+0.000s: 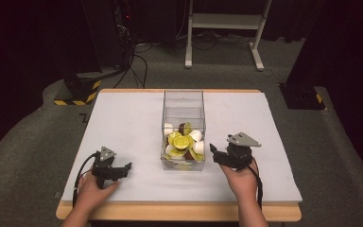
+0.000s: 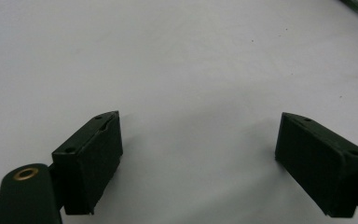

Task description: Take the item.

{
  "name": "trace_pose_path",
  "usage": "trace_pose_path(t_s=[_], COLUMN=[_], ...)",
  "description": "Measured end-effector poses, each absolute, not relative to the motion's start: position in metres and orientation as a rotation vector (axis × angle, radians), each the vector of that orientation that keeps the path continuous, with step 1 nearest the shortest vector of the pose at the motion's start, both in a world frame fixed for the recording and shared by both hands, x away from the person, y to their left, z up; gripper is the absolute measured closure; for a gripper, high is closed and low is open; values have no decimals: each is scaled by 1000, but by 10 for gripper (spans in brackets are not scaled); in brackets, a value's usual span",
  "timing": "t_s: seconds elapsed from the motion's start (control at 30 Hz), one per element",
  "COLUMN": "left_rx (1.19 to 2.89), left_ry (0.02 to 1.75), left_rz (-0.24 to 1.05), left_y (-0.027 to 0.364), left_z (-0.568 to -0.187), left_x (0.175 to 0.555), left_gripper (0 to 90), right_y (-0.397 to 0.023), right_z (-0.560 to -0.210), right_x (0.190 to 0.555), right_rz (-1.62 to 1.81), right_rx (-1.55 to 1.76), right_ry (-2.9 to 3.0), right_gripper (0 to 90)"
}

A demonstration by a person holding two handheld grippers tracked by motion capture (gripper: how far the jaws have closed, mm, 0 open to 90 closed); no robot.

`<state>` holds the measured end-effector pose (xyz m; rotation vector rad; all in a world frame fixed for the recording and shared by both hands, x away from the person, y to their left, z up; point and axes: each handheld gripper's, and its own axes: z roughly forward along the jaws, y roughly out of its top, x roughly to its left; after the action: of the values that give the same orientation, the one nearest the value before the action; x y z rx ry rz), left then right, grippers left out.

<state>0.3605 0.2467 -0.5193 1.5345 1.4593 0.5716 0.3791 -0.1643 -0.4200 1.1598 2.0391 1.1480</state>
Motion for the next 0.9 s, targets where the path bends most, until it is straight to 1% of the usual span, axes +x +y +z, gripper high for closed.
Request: trace_pose_path(t_s=[0.23,0.43,0.9], left_rx=[1536,1536,1531], left_ry=[1459,1459,1459], left_rz=[572,571,572], left_y=[247,247,246], left_z=[-519,-519,-519], left_x=[361,361,361], left_gripper=[150,150,150], right_y=[-161,-155,-140], right_z=[-412,-405,-404], right_x=[386,392,401], right_rz=[1159,1177,1202], right_rx=[1169,1165,1147], right_ry=[2042,2030,2045], right_gripper=[257,256,252])
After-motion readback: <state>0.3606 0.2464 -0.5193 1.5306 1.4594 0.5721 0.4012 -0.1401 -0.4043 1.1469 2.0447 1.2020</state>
